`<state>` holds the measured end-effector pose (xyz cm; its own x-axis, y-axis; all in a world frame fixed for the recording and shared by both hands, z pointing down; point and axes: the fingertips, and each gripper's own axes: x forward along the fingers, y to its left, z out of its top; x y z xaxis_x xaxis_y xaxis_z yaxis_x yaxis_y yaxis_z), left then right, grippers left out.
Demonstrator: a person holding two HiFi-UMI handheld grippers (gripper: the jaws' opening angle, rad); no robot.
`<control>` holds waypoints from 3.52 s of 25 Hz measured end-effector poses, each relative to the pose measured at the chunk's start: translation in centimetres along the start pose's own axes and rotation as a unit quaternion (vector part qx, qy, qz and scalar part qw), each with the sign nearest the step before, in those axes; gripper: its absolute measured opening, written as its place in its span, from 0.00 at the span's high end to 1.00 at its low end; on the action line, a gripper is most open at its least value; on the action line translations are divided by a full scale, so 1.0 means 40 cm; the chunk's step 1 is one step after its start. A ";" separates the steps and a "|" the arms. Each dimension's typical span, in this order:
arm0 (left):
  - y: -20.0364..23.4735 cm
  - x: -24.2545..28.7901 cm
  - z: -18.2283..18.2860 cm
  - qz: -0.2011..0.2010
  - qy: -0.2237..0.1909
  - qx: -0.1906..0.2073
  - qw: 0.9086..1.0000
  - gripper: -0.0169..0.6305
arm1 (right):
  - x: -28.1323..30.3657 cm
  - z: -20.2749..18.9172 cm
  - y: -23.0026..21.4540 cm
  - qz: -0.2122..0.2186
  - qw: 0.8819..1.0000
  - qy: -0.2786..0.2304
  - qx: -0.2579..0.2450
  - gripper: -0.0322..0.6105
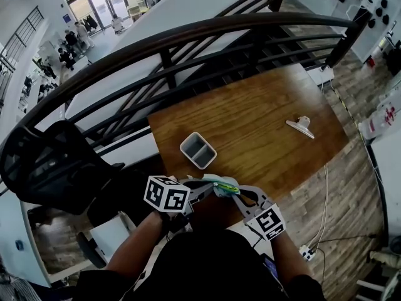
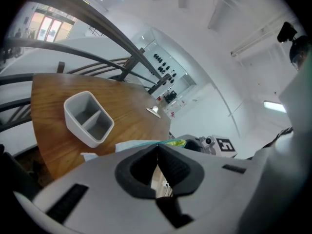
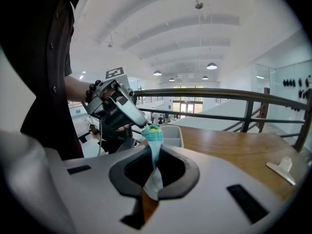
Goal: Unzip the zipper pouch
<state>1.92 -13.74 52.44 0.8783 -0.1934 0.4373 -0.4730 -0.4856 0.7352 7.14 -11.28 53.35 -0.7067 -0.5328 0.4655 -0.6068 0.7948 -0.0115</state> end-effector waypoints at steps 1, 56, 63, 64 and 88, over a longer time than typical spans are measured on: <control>0.006 -0.002 -0.001 0.003 -0.001 -0.001 1.000 0.95 | -0.001 -0.002 -0.002 -0.001 1.000 0.001 0.003 0.95; 0.104 -0.107 0.018 0.115 -0.024 0.046 0.992 0.95 | -0.035 0.015 -0.041 -0.031 0.999 -0.017 0.016 0.95; 0.124 -0.122 0.018 0.130 -0.030 0.039 0.990 0.95 | -0.038 0.009 -0.044 -0.033 0.999 -0.013 0.019 0.95; 0.127 -0.123 0.019 0.130 -0.031 0.038 0.990 0.95 | -0.036 0.009 -0.043 -0.033 0.999 -0.013 0.019 0.95; 0.092 -0.118 0.032 0.100 -0.061 0.047 0.992 0.88 | -0.030 -0.033 -0.142 -0.113 0.993 0.016 0.022 0.90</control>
<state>-3.86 -15.71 52.42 0.7725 -0.3920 0.4995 -0.6346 -0.5043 0.5857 11.94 -14.77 54.02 -0.5390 -0.6860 0.4887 -0.7647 0.6418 0.0576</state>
